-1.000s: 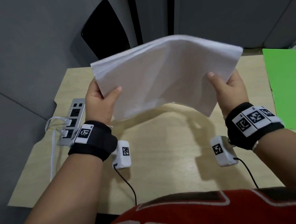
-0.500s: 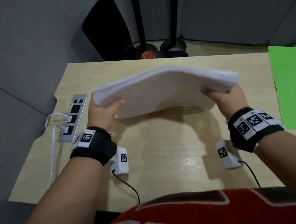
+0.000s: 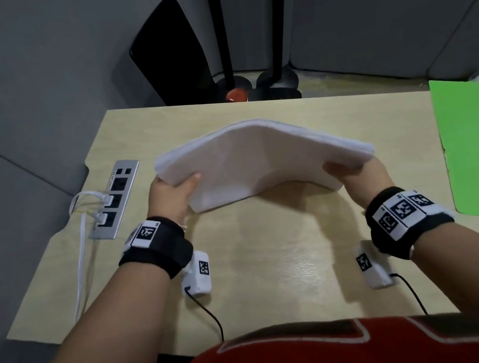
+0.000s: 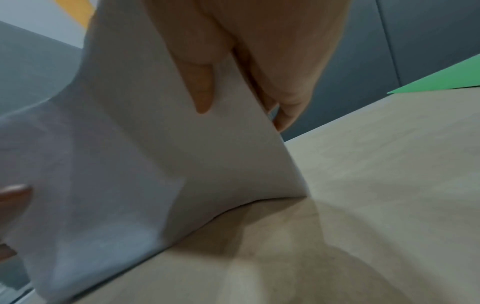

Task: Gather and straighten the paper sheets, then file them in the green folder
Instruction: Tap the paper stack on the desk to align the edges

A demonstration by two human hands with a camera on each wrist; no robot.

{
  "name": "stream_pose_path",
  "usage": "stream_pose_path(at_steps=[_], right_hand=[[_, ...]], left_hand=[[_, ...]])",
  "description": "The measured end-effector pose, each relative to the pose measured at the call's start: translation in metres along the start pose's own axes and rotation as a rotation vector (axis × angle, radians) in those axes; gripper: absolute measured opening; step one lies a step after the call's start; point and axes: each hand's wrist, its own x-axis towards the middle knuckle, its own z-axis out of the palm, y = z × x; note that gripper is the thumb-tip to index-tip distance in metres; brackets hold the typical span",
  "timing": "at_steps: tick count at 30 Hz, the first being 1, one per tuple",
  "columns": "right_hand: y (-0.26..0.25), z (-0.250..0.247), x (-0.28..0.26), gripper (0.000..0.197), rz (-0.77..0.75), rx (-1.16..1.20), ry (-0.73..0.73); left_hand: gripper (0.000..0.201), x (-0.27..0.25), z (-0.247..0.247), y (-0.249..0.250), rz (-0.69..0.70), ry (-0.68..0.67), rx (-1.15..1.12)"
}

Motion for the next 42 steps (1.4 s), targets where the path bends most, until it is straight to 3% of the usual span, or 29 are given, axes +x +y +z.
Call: stream_pose_path(at_steps=[4, 8, 10, 14, 16, 19, 22, 25, 28, 31, 33, 37, 39, 42], right_hand=[[-0.012, -0.002, -0.003, 0.009, -0.032, 0.253, 0.088], [-0.017, 0.001, 0.004, 0.027, -0.027, 0.134, 0.047], [-0.018, 0.005, 0.006, 0.025, 0.008, 0.053, 0.018], [-0.027, 0.005, 0.002, 0.001, -0.060, 0.300, 0.114], [-0.026, 0.003, 0.000, 0.016, -0.116, 0.359, 0.179], [-0.019, 0.005, 0.002, 0.035, -0.132, 0.263, 0.185], [-0.017, 0.008, 0.005, 0.024, -0.074, 0.179, 0.098], [-0.027, 0.004, 0.003, 0.010, -0.121, 0.282, 0.117], [-0.027, 0.002, 0.004, 0.018, -0.121, 0.417, 0.113], [-0.018, 0.008, 0.004, 0.030, -0.009, 0.178, -0.005], [-0.015, 0.012, 0.002, 0.017, 0.018, 0.110, -0.010], [-0.022, 0.006, -0.003, 0.001, -0.060, 0.303, 0.093], [-0.019, 0.004, -0.002, 0.013, -0.046, 0.289, 0.103], [-0.012, 0.008, -0.002, 0.018, 0.026, 0.149, 0.030]], left_hand=[[0.036, -0.001, 0.004, 0.018, 0.034, 0.015, -0.120], [0.049, 0.006, 0.007, 0.017, 0.019, -0.024, -0.073], [0.041, 0.007, 0.011, 0.015, -0.017, -0.035, -0.028], [0.028, 0.009, 0.009, 0.020, 0.067, 0.031, -0.058], [0.032, 0.012, 0.002, 0.020, 0.083, 0.056, -0.095], [0.034, 0.017, -0.002, 0.010, -0.016, 0.008, -0.054], [0.028, 0.019, 0.001, 0.006, -0.024, 0.001, 0.016], [0.031, 0.020, -0.001, 0.016, 0.060, 0.029, 0.001], [0.040, 0.016, -0.004, 0.019, 0.086, 0.057, -0.106], [0.046, 0.009, 0.003, 0.006, -0.006, 0.063, -0.105], [0.041, 0.007, 0.006, 0.005, -0.039, 0.091, -0.040], [0.035, 0.008, 0.002, 0.015, 0.057, 0.121, -0.052], [0.038, 0.006, 0.003, 0.011, 0.043, 0.111, -0.077], [0.035, 0.003, 0.010, -0.002, -0.089, 0.056, 0.139]])
